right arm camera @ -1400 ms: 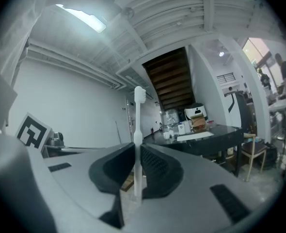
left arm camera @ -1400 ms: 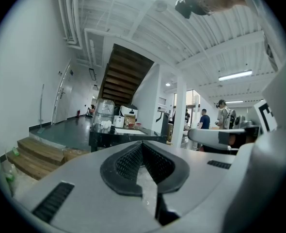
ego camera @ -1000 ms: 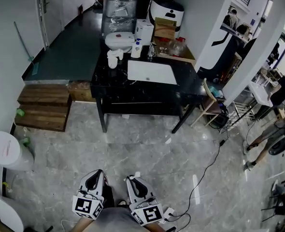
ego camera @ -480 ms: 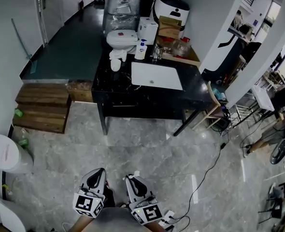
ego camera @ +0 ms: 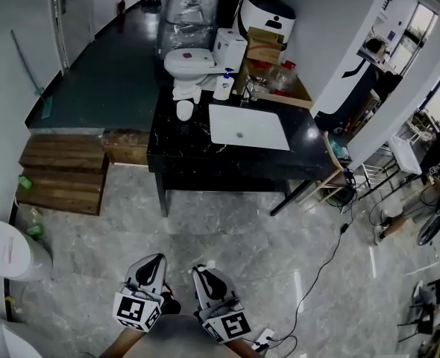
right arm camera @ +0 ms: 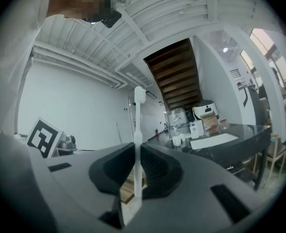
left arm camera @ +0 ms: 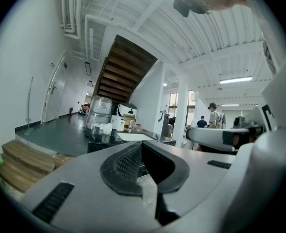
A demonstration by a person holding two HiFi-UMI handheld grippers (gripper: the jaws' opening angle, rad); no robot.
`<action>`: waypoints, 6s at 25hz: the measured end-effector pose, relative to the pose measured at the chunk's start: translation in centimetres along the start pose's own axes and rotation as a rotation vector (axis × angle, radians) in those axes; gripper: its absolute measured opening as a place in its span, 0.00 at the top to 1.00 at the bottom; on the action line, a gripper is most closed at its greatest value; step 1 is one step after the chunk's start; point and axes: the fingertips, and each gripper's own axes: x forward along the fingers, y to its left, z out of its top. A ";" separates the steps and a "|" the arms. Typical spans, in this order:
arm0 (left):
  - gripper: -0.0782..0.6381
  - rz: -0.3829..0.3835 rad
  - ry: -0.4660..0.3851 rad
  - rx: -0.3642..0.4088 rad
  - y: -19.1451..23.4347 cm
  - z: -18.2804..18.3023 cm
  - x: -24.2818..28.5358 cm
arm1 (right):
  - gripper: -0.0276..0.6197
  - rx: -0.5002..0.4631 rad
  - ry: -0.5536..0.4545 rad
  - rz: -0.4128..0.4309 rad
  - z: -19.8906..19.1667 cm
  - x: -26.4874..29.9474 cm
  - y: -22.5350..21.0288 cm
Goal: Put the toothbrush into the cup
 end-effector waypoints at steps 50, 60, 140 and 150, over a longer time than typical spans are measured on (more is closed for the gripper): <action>0.88 0.034 -0.066 0.015 6.2 6.9 24.1 | 0.89 0.016 -0.049 0.071 4.6 18.3 -17.8; 0.88 0.087 -0.085 0.028 5.5 7.6 27.7 | 0.89 0.026 -0.043 0.143 4.9 20.0 -21.2; 0.88 -0.204 -0.035 0.024 29.6 14.9 48.4 | 0.89 -0.006 -0.020 -0.046 5.9 53.1 -26.5; 0.88 -0.188 -0.027 -0.004 30.4 14.7 51.2 | 0.89 0.003 0.003 -0.031 5.5 55.4 -29.3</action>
